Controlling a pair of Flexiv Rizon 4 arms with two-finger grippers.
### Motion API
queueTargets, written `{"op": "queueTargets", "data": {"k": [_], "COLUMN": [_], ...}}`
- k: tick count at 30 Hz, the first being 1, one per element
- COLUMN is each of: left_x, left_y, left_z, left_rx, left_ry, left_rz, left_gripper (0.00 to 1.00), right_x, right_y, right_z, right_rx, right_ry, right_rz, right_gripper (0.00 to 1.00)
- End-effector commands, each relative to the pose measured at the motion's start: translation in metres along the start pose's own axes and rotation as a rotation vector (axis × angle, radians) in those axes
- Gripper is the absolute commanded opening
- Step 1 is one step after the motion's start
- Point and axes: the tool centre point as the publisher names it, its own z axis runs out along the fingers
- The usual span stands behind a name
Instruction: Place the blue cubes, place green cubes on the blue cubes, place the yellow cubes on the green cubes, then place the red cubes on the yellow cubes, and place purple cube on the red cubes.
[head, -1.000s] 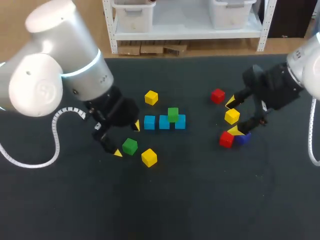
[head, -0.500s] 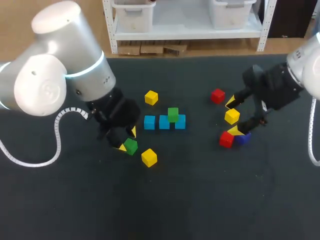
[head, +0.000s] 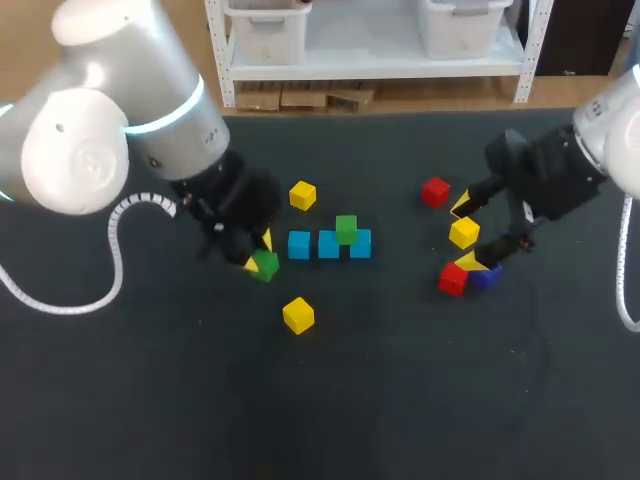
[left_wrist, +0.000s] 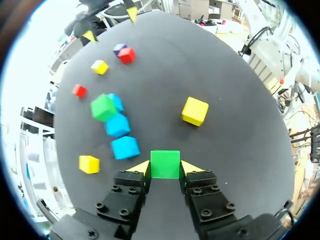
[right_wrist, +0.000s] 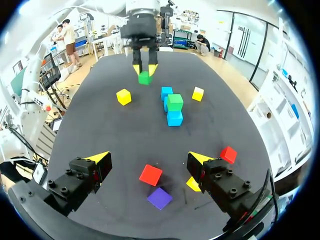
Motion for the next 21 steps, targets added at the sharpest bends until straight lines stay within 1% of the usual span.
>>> {"op": "queueTargets", "data": {"k": [1, 5, 9, 14, 21], "left_x": [-0.004, -0.007, -0.012, -0.015, -0.017], "left_y": [0.006, 0.021, 0.031, 0.037, 0.046], "left_z": [-0.012, -0.016, -0.014, -0.010, -0.006], "left_rx": [-0.012, -0.046, -0.059, -0.067, -0.082], "left_ry": [0.036, 0.027, 0.016, 0.031, 0.045], "left_rz": [-0.019, -0.072, -0.124, -0.205, -0.251], "left_gripper": [0.00, 0.00, 0.00, 0.00, 0.00], "right_x": [0.000, 0.000, 0.000, 0.000, 0.000], "right_y": [-0.001, -0.001, -0.001, -0.001, -0.001], "right_z": [0.001, 0.001, 0.001, 0.001, 0.001], "right_rx": [-0.001, -0.001, -0.001, -0.001, -0.001], "right_ry": [-0.004, -0.004, -0.004, -0.004, -0.004], "right_rz": [-0.001, -0.001, -0.001, -0.001, -0.001], "right_gripper": [1.00, 1.00, 1.00, 1.00, 1.00]}}
